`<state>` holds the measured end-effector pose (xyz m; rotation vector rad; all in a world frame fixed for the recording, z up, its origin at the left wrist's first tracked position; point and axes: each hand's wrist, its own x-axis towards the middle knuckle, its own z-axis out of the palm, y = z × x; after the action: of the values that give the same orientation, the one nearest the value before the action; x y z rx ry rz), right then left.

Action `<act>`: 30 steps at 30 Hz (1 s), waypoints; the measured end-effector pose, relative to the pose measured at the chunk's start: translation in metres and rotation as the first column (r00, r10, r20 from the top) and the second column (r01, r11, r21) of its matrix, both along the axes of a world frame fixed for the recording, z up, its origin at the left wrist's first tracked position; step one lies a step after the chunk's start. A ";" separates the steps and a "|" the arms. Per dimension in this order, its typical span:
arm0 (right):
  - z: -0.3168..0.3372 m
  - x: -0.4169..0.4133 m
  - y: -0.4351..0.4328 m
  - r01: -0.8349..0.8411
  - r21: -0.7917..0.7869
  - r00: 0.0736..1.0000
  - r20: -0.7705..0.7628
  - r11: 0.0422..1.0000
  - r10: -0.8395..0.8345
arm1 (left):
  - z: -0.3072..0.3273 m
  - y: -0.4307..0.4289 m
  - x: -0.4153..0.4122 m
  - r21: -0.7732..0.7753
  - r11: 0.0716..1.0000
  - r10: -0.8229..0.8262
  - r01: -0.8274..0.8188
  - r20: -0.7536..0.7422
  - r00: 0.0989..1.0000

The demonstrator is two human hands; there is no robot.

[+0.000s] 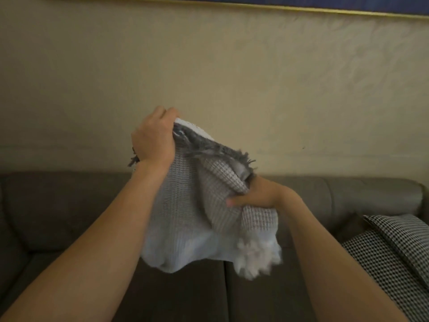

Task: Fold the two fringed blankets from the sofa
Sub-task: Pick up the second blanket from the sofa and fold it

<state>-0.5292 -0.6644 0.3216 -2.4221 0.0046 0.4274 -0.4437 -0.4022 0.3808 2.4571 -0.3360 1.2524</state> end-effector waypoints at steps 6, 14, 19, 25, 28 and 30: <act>-0.006 0.009 0.004 0.472 -0.535 0.845 0.502 0.700 -0.186 | -0.013 0.000 -0.003 0.034 0.999 -0.026 0.028 -0.062 0.998; -0.003 0.009 -0.004 0.392 -0.474 0.909 0.329 0.789 -0.254 | -0.006 -0.017 -0.004 0.041 0.999 -0.021 0.024 -0.071 0.997; -0.017 0.007 -0.016 0.144 -0.265 0.981 0.162 0.953 -0.103 | -0.005 -0.024 -0.007 0.003 1.000 0.006 -0.006 -0.110 0.994; -0.041 0.008 -0.031 0.352 0.089 0.869 0.339 0.932 -0.361 | -0.007 -0.027 -0.001 -0.033 0.998 0.043 -0.056 -0.307 0.951; -0.046 0.004 -0.042 0.437 0.186 0.805 0.355 0.880 -0.475 | -0.018 -0.019 0.006 -0.056 0.993 0.071 -0.100 -0.378 0.923; -0.046 0.001 -0.043 0.379 0.192 0.847 0.323 0.905 -0.423 | -0.025 -0.016 0.010 -0.078 0.989 0.085 -0.127 -0.406 0.910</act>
<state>-0.5284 -0.7075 0.2760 -2.2626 0.3152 -0.2042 -0.4340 -0.4180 0.3553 2.5896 -0.0257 0.7471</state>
